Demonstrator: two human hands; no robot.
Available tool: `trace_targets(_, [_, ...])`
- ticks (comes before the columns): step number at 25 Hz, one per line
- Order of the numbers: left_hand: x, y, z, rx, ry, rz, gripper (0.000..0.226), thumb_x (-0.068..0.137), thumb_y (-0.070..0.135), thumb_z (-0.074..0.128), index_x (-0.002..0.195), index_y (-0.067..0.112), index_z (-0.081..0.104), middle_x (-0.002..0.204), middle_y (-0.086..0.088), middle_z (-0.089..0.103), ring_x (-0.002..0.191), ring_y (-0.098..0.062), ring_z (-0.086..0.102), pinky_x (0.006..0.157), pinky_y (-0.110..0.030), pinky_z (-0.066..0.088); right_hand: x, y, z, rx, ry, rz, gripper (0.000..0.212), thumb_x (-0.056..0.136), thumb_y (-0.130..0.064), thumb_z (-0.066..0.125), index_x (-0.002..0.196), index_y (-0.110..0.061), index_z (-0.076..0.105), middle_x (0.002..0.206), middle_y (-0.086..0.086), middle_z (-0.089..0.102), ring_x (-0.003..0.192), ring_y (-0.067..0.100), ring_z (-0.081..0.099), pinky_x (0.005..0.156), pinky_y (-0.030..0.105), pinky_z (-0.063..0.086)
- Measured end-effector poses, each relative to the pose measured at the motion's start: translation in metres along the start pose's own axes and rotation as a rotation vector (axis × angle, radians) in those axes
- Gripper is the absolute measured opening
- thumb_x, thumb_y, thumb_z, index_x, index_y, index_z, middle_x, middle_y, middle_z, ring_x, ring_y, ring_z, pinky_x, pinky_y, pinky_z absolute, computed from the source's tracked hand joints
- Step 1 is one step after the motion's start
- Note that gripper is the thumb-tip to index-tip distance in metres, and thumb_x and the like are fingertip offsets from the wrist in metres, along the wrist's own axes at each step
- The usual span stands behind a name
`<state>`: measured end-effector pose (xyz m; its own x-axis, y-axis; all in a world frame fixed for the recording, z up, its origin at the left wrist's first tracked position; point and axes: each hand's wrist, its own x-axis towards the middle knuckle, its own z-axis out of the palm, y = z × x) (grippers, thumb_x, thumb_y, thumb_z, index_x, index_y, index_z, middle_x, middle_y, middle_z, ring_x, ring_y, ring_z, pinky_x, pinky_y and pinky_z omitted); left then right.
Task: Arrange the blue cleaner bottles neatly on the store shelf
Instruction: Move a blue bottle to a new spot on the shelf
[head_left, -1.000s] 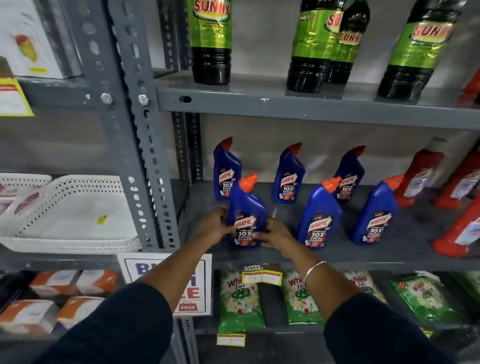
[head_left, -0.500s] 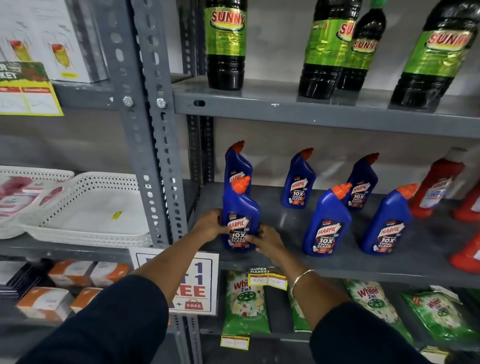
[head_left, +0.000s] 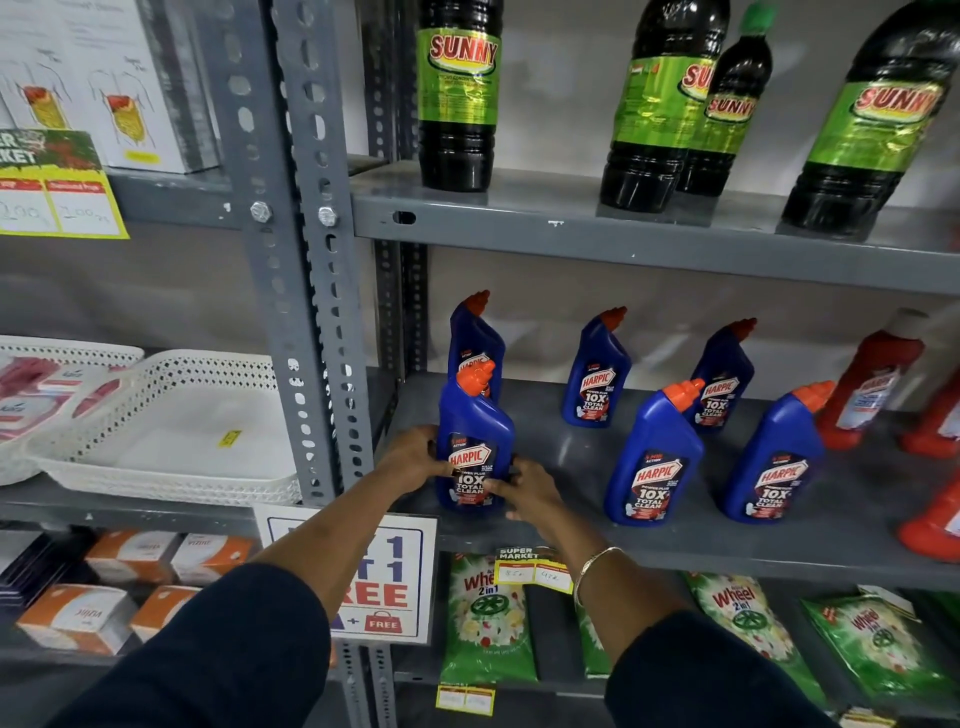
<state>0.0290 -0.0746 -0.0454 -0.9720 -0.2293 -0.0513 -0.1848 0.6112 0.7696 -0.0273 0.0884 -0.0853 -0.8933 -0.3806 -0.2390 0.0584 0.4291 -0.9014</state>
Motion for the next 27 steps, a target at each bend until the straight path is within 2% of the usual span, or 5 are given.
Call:
trace_targets(7, [-0.0005, 0.0038, -0.001, 0.031, -0.003, -0.06, 0.045, 0.074, 0.006, 0.071, 0.116, 0.009, 0.057, 0.117, -0.012, 0.066, 0.108, -0.026, 0.061, 0.098, -0.04, 0.048, 0.0014, 0.0003, 0.0031, 0.012, 0.012, 0.006, 0.048, 0.081, -0.014, 0.067, 0.126, -0.01, 0.049, 0.129, 0.013, 0.058, 0.115, 0.03, 0.056, 0.083, 0.044, 0.053])
trace_targets(27, [-0.0055, 0.009, -0.0058, 0.104, -0.039, -0.079, 0.044, 0.074, 0.005, 0.071, 0.115, 0.006, 0.056, 0.119, -0.015, 0.065, 0.111, -0.028, 0.06, 0.101, -0.04, 0.046, -0.0057, -0.0034, 0.005, -0.013, 0.005, -0.003, 0.047, 0.081, -0.014, 0.067, 0.124, -0.008, 0.05, 0.13, 0.015, 0.057, 0.118, 0.032, 0.055, 0.087, 0.044, 0.052])
